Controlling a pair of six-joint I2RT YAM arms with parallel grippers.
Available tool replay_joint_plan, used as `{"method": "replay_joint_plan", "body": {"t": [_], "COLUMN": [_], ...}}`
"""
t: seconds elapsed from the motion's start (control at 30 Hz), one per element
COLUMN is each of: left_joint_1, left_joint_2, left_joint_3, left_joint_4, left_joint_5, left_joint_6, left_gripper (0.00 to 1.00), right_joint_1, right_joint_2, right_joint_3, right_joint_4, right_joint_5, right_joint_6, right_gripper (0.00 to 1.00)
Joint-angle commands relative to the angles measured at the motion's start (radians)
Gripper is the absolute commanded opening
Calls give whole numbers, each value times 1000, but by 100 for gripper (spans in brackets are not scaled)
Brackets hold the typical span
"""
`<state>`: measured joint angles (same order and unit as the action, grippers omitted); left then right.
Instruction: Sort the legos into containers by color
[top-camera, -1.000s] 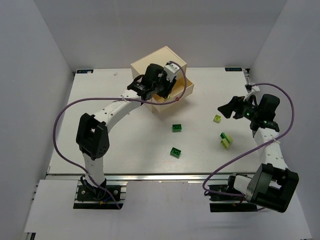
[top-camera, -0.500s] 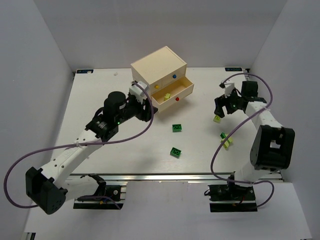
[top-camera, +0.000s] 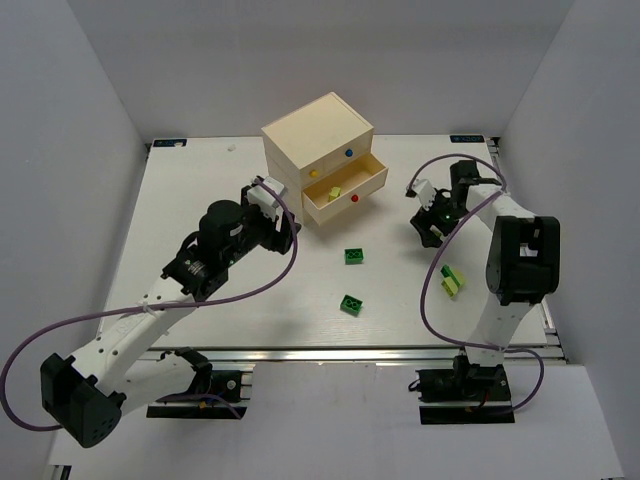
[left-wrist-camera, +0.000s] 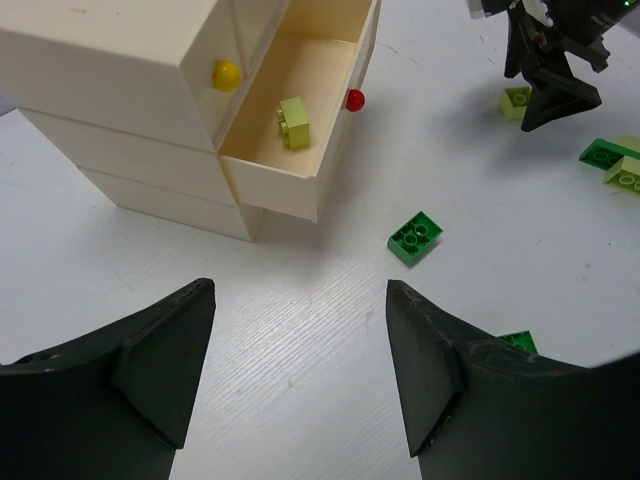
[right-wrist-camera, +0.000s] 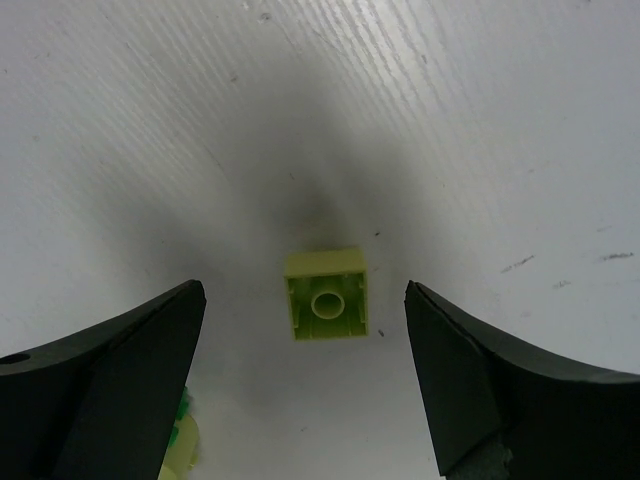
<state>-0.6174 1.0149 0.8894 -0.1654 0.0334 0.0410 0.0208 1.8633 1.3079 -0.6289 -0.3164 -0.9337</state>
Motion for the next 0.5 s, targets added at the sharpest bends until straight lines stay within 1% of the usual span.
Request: {"method": "replay_joint_plan", "body": {"t": [0.0, 0.1, 0.13, 0.17, 0.3, 0.4, 0.47], "left_joint_1": [-2, -2, -2, -2, -2, -2, -2], "left_joint_2": [-30, -35, -33, -32, -26, -29, -27], "left_joint_3": [10, 6, 6, 6, 6, 5, 5], "left_joint_4": [10, 14, 15, 14, 14, 14, 15], "left_joint_5": [-18, -18, -17, -50, -55, -58, -58], "left_joint_6": [16, 13, 13, 11, 11, 11, 11], "left_gripper": [79, 79, 79, 79, 79, 80, 79], "right_joint_1": [18, 21, 24, 27, 28, 30, 27], "right_joint_2": [19, 49, 59, 72, 96, 100, 100], "right_joint_3": [60, 71, 73, 74, 71, 67, 63], "right_joint_4": [-88, -83, -86, -86, -78, -72, -72], "right_joint_5": [-4, 33, 39, 55, 88, 106, 114], "right_joint_6": [-99, -105, -105, -105, -105, -105, -108], "right_gripper": [86, 83, 81, 80, 73, 68, 60]}}
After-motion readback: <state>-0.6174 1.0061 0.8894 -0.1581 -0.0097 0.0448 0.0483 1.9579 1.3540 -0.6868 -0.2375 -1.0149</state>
